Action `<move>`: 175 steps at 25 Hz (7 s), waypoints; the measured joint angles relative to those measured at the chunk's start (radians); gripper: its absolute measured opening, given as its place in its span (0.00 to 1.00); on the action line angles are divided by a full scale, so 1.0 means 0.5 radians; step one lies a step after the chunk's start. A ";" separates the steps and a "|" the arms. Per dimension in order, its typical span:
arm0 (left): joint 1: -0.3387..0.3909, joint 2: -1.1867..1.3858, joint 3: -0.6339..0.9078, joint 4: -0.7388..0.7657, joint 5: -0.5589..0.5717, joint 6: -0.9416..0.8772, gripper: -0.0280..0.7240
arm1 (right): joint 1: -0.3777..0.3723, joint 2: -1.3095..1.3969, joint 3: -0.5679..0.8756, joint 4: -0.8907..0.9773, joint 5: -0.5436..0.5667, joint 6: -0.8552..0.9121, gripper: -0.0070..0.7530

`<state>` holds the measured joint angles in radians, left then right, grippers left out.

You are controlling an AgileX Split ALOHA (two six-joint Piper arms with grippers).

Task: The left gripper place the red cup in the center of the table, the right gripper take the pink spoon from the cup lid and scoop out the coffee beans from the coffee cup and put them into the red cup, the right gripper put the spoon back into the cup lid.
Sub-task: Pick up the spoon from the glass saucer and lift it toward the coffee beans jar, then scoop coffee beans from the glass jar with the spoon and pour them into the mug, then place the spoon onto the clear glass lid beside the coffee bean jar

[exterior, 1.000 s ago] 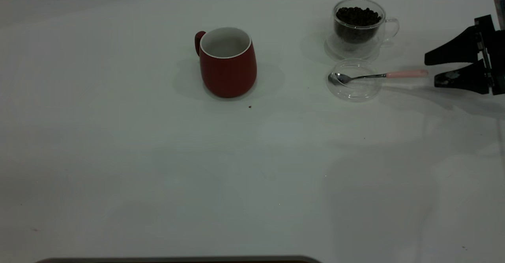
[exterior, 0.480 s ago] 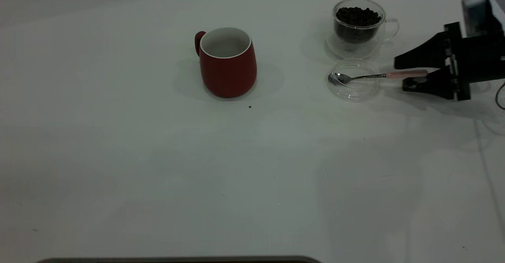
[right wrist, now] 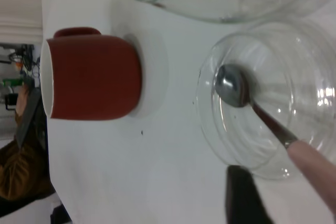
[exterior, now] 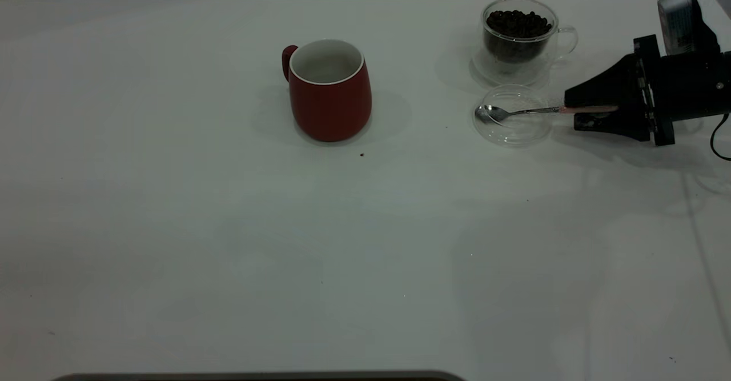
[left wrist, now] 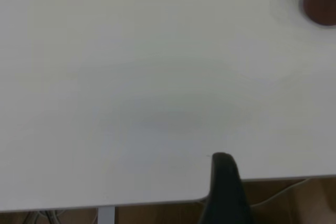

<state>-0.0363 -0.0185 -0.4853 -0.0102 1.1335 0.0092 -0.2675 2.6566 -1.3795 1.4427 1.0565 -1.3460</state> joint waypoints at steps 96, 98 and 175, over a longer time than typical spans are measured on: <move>0.000 0.000 0.000 0.000 0.000 0.002 0.82 | -0.001 -0.214 -0.396 0.061 0.180 0.994 0.14; 0.000 0.000 0.000 0.000 0.000 0.002 0.82 | 0.089 -0.216 -0.396 0.069 0.180 1.000 0.14; 0.000 0.000 0.000 0.000 0.000 0.002 0.82 | 0.060 -0.294 -0.377 -0.940 0.177 0.727 0.14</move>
<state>-0.0363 -0.0185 -0.4853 -0.0102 1.1335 0.0100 -0.2375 2.5098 -1.5679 0.9730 1.1452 -0.9825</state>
